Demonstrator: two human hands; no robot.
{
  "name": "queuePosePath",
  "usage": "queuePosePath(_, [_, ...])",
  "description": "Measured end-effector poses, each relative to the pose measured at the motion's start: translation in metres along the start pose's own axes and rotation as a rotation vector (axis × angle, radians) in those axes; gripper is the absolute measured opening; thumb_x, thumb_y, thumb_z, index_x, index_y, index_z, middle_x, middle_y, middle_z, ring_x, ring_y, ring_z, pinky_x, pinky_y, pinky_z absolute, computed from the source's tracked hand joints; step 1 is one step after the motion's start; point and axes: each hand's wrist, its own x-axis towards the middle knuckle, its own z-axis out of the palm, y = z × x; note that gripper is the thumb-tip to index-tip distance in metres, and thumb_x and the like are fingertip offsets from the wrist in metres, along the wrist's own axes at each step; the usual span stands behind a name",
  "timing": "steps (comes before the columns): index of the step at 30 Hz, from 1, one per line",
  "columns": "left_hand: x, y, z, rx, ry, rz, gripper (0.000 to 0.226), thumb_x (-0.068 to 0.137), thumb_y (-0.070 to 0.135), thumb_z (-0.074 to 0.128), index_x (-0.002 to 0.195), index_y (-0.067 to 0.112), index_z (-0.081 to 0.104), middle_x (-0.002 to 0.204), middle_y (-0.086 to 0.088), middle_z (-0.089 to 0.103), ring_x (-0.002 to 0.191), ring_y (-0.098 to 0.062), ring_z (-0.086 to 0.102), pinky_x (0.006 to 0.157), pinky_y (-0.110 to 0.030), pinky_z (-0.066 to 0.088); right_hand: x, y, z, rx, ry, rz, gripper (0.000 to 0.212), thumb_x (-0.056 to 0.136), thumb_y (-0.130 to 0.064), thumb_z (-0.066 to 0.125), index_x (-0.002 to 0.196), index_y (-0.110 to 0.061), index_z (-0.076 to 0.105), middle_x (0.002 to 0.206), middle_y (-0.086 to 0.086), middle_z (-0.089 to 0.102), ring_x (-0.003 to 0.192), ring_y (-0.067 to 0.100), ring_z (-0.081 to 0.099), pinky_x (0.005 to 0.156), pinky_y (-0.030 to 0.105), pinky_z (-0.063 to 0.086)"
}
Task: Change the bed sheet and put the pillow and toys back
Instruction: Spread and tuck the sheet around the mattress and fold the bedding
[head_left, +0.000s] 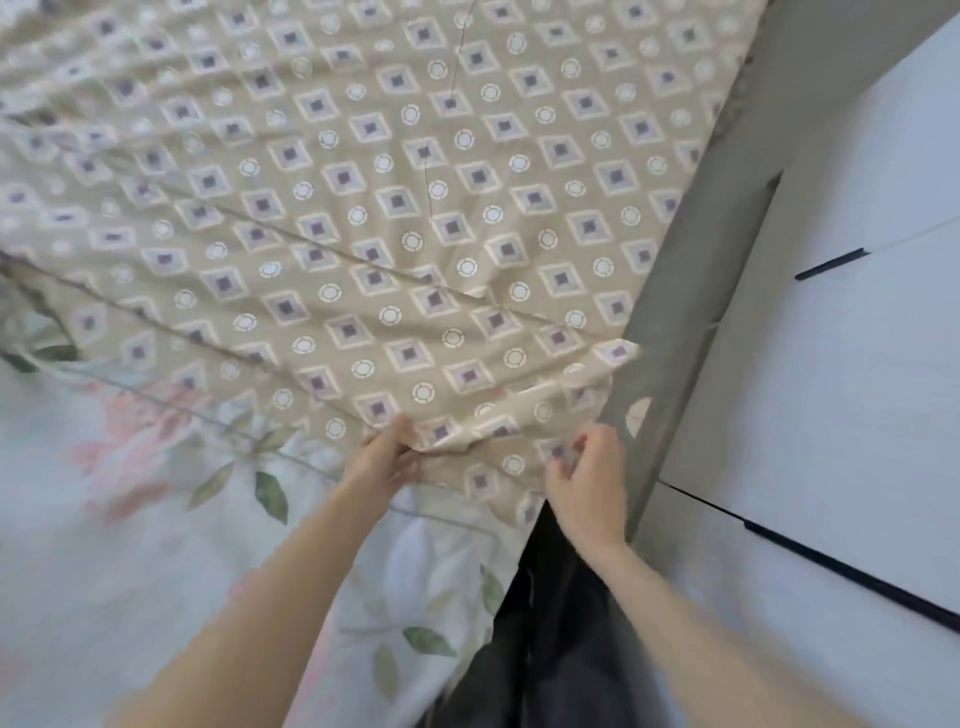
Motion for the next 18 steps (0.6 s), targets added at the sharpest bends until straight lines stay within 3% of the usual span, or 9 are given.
queuePosePath(2, [0.0, 0.006, -0.001, -0.019, -0.01, 0.028, 0.011, 0.094, 0.018, 0.058, 0.098, 0.01, 0.052, 0.08, -0.004, 0.057, 0.068, -0.015, 0.058, 0.055, -0.024, 0.055, -0.021, 0.007, 0.006, -0.14, -0.23, -0.226, 0.036, 0.079, -0.029, 0.066, 0.107, -0.015, 0.048, 0.104, -0.003, 0.045, 0.097, 0.014, 0.041, 0.085, 0.033, 0.045])
queuePosePath(4, [-0.001, 0.009, -0.003, -0.022, -0.019, 0.051, 0.009, 0.095, 0.014, 0.056, 0.088, 0.01, 0.053, 0.078, -0.006, 0.058, 0.06, -0.014, 0.062, 0.05, -0.02, 0.056, -0.028, 0.011, 0.012, -0.241, -0.394, -0.327, 0.052, 0.084, -0.038, 0.065, 0.126, -0.015, 0.045, 0.121, -0.001, 0.042, 0.114, 0.015, 0.037, 0.095, 0.026, 0.035])
queuePosePath(6, [-0.002, 0.009, -0.004, -0.023, -0.042, 0.07, 0.013, 0.096, 0.012, 0.054, 0.084, 0.009, 0.055, 0.077, -0.007, 0.06, 0.052, -0.011, 0.064, 0.055, -0.022, 0.058, -0.024, 0.012, 0.017, -0.302, -0.358, -0.297, 0.048, 0.09, -0.029, 0.058, 0.132, -0.015, 0.041, 0.128, 0.0, 0.043, 0.121, 0.017, 0.039, 0.094, 0.021, 0.032])
queuePosePath(9, [-0.006, 0.01, -0.005, -0.065, -0.064, 0.094, 0.012, 0.096, 0.01, 0.054, 0.085, 0.006, 0.057, 0.074, -0.008, 0.064, 0.055, -0.013, 0.066, 0.066, -0.025, 0.055, -0.007, 0.006, 0.015, -0.46, -0.33, -0.271, 0.029, 0.098, -0.021, 0.047, 0.126, -0.017, 0.046, 0.125, -0.002, 0.05, 0.115, 0.017, 0.047, 0.088, 0.027, 0.041])
queuePosePath(12, [-0.011, 0.01, -0.008, -0.022, -0.054, 0.143, 0.013, 0.095, 0.01, 0.055, 0.084, 0.005, 0.056, 0.078, -0.009, 0.064, 0.064, -0.015, 0.065, 0.077, -0.026, 0.053, 0.002, 0.001, 0.002, -0.537, -0.469, -0.349, 0.018, 0.098, -0.012, 0.045, 0.113, -0.01, 0.053, 0.116, 0.005, 0.053, 0.11, 0.022, 0.05, 0.084, 0.031, 0.042])
queuePosePath(18, [-0.02, 0.005, -0.004, 0.058, -0.003, 0.154, 0.014, 0.094, 0.004, 0.055, 0.081, -0.001, 0.053, 0.078, -0.013, 0.061, 0.045, -0.008, 0.064, 0.056, -0.02, 0.057, 0.006, -0.006, -0.038, -0.599, -0.57, -0.247, 0.004, 0.091, -0.012, 0.055, 0.092, -0.01, 0.058, 0.102, 0.012, 0.064, 0.098, 0.03, 0.059, 0.081, 0.036, 0.046])
